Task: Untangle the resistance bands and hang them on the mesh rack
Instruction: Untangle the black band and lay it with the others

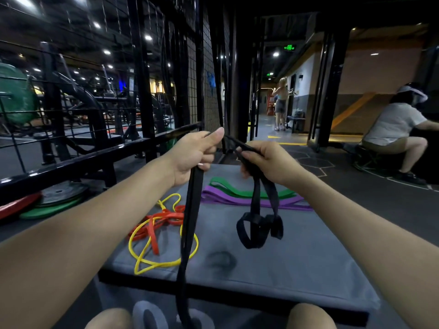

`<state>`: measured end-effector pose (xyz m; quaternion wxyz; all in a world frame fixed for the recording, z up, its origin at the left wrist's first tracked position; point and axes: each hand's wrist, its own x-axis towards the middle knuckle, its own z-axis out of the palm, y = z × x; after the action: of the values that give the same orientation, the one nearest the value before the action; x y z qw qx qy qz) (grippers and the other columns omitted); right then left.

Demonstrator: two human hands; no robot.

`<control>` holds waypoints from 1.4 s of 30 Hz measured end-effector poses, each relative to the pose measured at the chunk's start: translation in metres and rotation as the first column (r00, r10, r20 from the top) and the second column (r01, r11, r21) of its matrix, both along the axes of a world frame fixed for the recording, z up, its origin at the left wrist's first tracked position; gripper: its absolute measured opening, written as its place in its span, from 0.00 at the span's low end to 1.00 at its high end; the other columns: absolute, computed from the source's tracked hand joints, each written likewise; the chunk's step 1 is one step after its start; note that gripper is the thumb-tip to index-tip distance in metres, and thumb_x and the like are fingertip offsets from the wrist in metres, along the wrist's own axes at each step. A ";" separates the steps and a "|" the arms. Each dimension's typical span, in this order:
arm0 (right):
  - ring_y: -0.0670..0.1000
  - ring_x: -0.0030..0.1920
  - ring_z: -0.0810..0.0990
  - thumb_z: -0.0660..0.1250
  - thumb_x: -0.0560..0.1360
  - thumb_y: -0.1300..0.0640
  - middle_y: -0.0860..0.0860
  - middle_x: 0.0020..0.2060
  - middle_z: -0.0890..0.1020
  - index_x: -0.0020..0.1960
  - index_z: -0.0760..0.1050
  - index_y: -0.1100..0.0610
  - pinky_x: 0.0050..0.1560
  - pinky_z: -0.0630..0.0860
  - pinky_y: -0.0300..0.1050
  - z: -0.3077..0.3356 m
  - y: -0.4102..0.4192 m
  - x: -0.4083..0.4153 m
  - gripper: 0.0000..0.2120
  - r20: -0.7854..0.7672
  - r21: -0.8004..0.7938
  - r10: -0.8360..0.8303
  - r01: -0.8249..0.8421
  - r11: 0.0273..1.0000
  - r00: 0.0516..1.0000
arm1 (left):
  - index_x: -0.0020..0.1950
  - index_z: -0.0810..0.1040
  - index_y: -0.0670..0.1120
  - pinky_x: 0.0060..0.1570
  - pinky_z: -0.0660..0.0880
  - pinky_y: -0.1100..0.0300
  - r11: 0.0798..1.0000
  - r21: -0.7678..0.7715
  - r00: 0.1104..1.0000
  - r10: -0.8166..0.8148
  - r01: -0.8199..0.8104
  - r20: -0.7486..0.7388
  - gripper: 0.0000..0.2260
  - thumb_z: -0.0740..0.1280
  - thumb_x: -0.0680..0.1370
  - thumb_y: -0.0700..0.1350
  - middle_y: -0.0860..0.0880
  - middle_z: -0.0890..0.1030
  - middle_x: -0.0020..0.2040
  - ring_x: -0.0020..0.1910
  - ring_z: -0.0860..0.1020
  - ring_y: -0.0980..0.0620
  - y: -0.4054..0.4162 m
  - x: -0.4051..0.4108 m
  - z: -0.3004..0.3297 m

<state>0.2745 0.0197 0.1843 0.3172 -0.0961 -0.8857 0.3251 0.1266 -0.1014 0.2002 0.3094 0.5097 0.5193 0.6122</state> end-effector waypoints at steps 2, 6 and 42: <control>0.52 0.41 0.82 0.58 0.78 0.65 0.52 0.36 0.80 0.47 0.73 0.63 0.48 0.79 0.49 -0.009 0.002 -0.001 0.06 0.014 0.077 -0.024 0.023 0.997 1.000 | 0.35 0.62 0.51 0.19 0.57 0.70 1.000 0.017 0.998 -0.001 0.000 0.060 0.14 0.60 0.79 0.51 0.55 0.58 0.26 0.23 0.55 0.59 0.001 0.000 0.000; 0.49 0.41 0.81 0.60 0.73 0.68 0.50 0.37 0.82 0.44 0.73 0.56 0.53 0.77 0.49 -0.046 0.015 0.002 0.09 0.236 0.179 -0.175 0.134 0.975 0.956 | 0.34 0.62 0.51 0.20 0.56 0.70 0.993 0.070 0.960 0.073 -0.095 0.271 0.15 0.60 0.79 0.52 0.57 0.58 0.23 0.21 0.56 0.60 -0.002 -0.012 0.000; 0.49 0.49 0.81 0.72 0.71 0.57 0.51 0.47 0.82 0.56 0.74 0.56 0.57 0.77 0.46 -0.020 -0.022 -0.058 0.15 0.157 -0.151 0.092 -0.068 0.986 0.983 | 0.35 0.66 0.50 0.21 0.59 0.70 0.992 0.047 0.986 0.109 -0.116 0.128 0.14 0.60 0.79 0.51 0.56 0.62 0.22 0.20 0.59 0.60 -0.013 -0.038 0.023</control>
<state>0.2169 -0.0026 0.1642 0.2222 -0.1095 -0.8859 0.3921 0.0884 -0.1142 0.2233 0.2923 0.4484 0.5100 0.6734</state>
